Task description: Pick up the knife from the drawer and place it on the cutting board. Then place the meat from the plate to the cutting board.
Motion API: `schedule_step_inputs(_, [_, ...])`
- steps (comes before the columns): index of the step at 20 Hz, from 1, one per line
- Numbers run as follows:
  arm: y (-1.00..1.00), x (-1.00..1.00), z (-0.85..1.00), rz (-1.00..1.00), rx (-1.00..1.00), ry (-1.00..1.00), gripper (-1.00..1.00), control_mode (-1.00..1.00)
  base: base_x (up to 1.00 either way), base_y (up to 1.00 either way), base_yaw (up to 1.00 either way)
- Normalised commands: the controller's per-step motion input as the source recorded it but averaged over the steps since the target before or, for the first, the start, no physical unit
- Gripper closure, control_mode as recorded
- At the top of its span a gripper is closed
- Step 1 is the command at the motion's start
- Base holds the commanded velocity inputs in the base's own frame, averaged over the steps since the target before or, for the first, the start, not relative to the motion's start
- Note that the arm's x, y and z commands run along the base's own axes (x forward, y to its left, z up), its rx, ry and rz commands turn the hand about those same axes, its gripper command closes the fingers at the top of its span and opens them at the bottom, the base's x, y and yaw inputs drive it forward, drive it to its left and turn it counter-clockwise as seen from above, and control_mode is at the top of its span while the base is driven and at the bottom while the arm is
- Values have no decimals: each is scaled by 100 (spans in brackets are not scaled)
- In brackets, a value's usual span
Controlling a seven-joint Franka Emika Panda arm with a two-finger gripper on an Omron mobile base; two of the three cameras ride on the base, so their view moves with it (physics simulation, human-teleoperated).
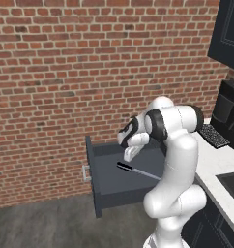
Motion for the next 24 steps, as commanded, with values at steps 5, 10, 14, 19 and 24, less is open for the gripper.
schedule_step_inputs(5, [11, 6, -7, 1, -2, 7, -100, -100, 0, 0, 0])
schedule_step_inputs(10, [0, 1, -53, 0, 0, 0, -100, -100, 0, 0, 0])
schedule_step_inputs(14, [10, 18, -29, 0, 0, 0, -100, -100, 0, 0, 0])
schedule_step_inputs(19, [23, 21, -26, 0, 0, 6, -100, -100, 0, 0, 0])
schedule_step_inputs(24, [3, 26, -33, 0, 0, 8, -100, -100, 0, 0, 0])
